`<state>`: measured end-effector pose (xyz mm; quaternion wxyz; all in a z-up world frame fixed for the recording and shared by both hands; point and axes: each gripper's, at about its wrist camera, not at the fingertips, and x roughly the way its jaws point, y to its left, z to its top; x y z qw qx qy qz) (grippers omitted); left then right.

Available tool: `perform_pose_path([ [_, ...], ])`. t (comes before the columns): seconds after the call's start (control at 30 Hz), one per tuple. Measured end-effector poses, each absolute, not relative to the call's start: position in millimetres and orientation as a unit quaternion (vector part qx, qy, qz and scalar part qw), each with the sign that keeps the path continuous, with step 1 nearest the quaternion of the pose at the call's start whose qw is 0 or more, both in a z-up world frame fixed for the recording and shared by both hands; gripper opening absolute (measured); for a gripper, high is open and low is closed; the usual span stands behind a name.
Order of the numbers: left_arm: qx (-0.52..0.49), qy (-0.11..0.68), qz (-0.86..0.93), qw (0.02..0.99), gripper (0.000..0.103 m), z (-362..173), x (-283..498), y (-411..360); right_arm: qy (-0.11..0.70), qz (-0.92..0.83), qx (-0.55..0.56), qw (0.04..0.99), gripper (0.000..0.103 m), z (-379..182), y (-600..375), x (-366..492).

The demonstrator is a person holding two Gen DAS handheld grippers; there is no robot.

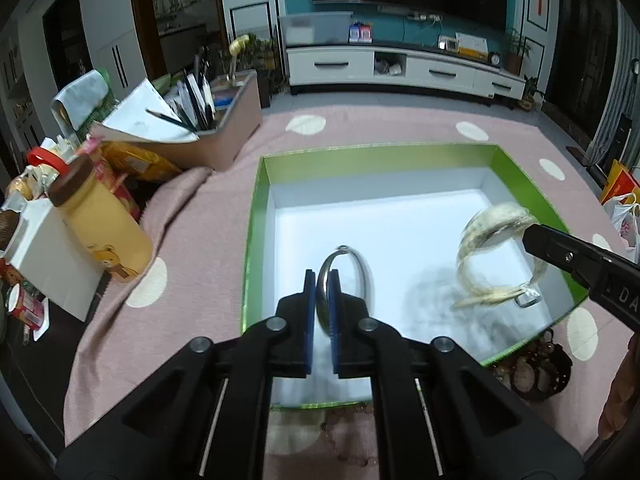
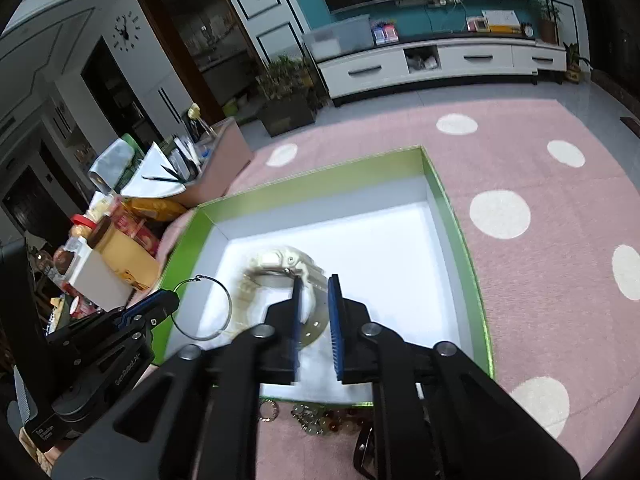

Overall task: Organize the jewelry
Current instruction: 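Carry the bangle and cream watch into the green box and release both, then withdraw both tools from the box back toward the remaining jewelry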

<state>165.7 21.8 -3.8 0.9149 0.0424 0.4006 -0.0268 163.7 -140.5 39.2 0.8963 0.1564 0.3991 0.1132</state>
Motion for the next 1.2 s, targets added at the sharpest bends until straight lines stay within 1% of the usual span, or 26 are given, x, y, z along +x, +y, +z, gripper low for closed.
perform_pose_path([
  [0.03,0.041,0.403,-0.024,0.914,0.006,-6,168,22,0.402,0.107,0.154,0.896,0.024,37,-141,166],
  [0.07,0.038,0.407,-0.025,0.912,0.008,-7,171,23,0.402,0.103,0.150,0.897,0.025,36,-141,166],
  [0.1,0.036,0.410,-0.026,0.911,0.019,-8,172,23,0.401,0.100,0.147,0.899,0.028,36,-142,166],
  [0.13,0.035,0.410,-0.024,0.911,0.040,-8,172,24,0.399,0.098,0.147,0.900,0.034,37,-144,165],
  [0.17,0.033,0.410,-0.023,0.911,0.050,-8,172,25,0.398,0.097,0.149,0.900,0.038,38,-145,164],
  [0.2,0.030,0.411,-0.026,0.911,0.062,-8,170,26,0.393,0.097,0.153,0.901,0.039,40,-149,160],
  [0.23,0.028,0.412,-0.028,0.910,0.066,-7,169,27,0.390,0.097,0.157,0.902,0.042,41,-153,157],
  [0.3,0.025,0.412,-0.036,0.910,0.070,-6,164,29,0.382,0.093,0.164,0.905,0.046,46,-166,147],
  [0.37,0.028,0.409,-0.039,0.911,0.080,-2,158,28,0.376,0.085,0.169,0.907,0.048,49,-182,134],
  [0.4,0.033,0.402,-0.036,0.914,0.088,1,153,28,0.374,0.079,0.171,0.908,0.048,50,-191,126],
  [0.47,0.030,0.397,-0.043,0.916,0.089,5,144,29,0.372,0.066,0.173,0.909,0.048,52,-208,111],
  [0.5,0.024,0.396,-0.044,0.917,0.093,7,140,30,0.372,0.061,0.174,0.910,0.048,52,-215,104],
  [0.53,0.021,0.396,-0.045,0.917,0.095,8,137,32,0.373,0.054,0.176,0.909,0.049,52,-223,96],
  [0.63,0.007,0.393,-0.046,0.918,0.097,13,124,37,0.379,0.044,0.180,0.907,0.050,48,-236,75],
  [0.9,-0.026,0.398,-0.067,0.915,0.098,14,80,42,0.402,0.050,0.199,0.892,0.050,29,-241,36],
  [1.2,-0.053,0.452,-0.118,0.882,0.098,-21,39,35,0.423,0.077,0.207,0.879,0.050,12,-225,13],
])
